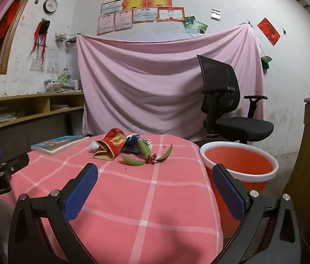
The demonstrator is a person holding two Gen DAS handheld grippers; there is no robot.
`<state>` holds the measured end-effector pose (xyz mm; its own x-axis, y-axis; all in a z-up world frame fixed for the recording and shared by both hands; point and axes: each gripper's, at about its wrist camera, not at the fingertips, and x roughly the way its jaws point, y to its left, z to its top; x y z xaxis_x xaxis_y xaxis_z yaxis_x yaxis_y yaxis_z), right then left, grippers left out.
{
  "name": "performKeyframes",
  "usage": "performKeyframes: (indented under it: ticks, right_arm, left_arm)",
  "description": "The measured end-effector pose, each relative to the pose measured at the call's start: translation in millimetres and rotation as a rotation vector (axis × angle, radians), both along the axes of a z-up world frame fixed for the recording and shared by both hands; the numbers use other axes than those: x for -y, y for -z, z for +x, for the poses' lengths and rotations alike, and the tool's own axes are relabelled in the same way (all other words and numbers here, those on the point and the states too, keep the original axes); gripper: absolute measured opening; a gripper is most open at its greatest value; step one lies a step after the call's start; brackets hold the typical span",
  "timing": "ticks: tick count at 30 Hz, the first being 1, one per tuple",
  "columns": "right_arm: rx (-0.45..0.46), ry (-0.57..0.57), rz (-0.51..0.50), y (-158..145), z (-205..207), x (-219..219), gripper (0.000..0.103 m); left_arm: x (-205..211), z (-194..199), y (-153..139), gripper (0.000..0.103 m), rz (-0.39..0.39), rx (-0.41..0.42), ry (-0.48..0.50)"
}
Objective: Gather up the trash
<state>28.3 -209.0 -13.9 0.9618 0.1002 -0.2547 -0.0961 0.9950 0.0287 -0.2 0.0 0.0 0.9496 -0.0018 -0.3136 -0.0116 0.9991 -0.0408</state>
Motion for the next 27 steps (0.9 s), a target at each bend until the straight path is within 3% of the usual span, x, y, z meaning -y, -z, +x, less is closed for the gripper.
performKeyframes:
  ticks: [27]
  right_arm:
    - [0.004,0.015,0.011,0.3,0.6,4.7,0.103]
  left_arm:
    - [1.4,1.5,-1.4,0.101,-0.002,0.001,0.017]
